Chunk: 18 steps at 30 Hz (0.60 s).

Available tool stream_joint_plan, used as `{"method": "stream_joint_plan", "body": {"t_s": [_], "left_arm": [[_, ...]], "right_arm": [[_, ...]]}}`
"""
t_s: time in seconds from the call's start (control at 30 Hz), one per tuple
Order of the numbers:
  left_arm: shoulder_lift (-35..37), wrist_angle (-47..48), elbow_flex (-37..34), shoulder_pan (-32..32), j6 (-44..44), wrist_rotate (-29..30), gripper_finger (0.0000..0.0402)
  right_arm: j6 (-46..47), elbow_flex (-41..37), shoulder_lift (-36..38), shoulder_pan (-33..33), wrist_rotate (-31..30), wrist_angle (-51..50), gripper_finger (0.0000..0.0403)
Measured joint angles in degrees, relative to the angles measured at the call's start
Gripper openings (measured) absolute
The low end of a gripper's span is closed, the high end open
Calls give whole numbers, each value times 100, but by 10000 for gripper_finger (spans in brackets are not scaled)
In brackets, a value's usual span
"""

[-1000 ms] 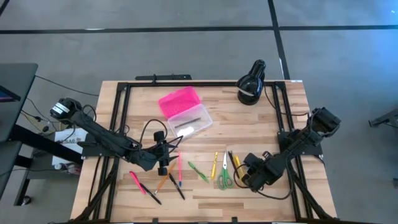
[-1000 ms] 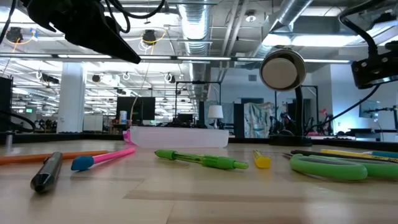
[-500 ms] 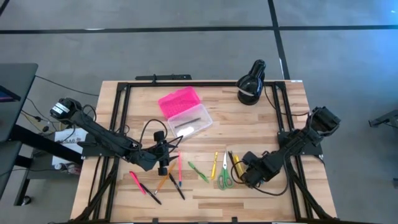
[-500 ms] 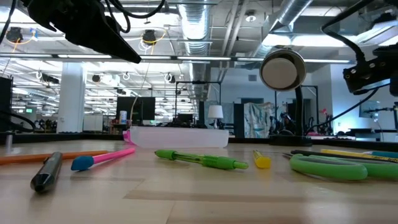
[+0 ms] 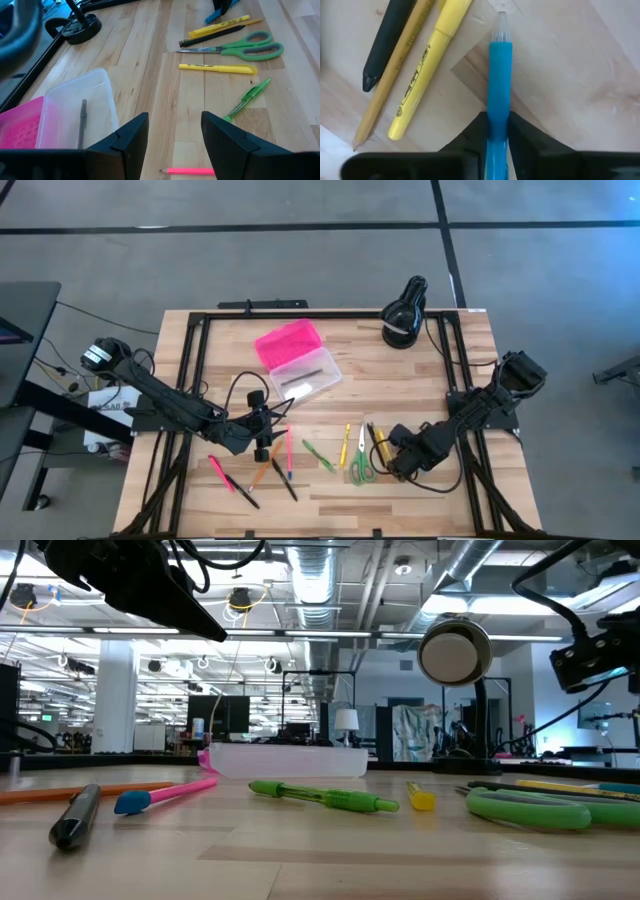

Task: Pick & place school supplies into a supply box
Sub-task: Put the blue pen into the black supply box

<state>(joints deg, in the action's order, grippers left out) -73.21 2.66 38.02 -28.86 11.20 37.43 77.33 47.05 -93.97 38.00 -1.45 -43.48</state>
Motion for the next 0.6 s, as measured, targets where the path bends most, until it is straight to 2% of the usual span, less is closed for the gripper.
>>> {"method": "stream_joint_plan", "body": {"t_s": [0.13,0.4,0.6], "left_arm": [[0,2,0,0,0,2,178],[0,2,0,0,-2,2,178],[0,4,0,0,-2,2,178]], "right_arm": [[-45,-2,-2,2,-9,-1,33],[-135,-7,-4,10,-79,2,55],[-237,-7,-7,11,-140,-18,39]]}}
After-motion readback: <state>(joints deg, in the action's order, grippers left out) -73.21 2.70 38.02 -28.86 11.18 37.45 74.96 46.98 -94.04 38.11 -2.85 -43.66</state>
